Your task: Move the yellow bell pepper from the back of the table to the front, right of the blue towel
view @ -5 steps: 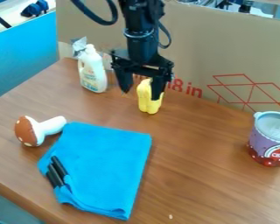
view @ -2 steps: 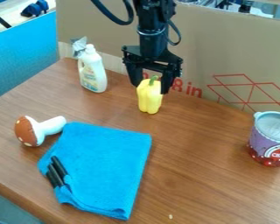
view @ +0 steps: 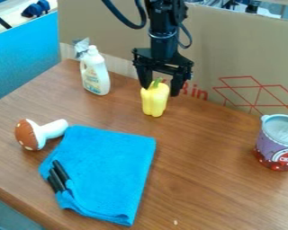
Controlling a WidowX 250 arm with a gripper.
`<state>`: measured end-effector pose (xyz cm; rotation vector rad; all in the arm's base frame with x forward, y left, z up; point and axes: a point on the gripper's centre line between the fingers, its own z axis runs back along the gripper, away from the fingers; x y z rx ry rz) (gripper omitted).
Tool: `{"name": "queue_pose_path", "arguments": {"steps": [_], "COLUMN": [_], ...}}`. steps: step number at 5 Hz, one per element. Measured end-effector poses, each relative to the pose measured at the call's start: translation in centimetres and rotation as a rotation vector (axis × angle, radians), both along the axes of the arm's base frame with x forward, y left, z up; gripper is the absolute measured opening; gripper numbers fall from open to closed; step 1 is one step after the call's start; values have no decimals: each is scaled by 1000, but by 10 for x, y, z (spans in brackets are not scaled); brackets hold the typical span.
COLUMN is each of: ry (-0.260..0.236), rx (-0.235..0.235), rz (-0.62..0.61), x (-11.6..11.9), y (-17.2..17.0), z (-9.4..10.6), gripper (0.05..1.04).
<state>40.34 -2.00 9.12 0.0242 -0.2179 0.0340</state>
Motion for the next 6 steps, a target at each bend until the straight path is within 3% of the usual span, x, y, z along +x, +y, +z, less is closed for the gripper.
{"name": "queue_pose_path", "arguments": {"steps": [1, 2, 4, 5, 6], "ry": [-9, -14, -22, -25, -21], "rx": [8, 7, 1, -12, -23], "rz": [14, 23, 34, 39, 29], "x": [6, 8, 10, 10, 8], "y": [2, 3, 8, 14, 16], "z": [2, 1, 2, 2, 3], "gripper": [1001, 939, 371, 222, 163]}}
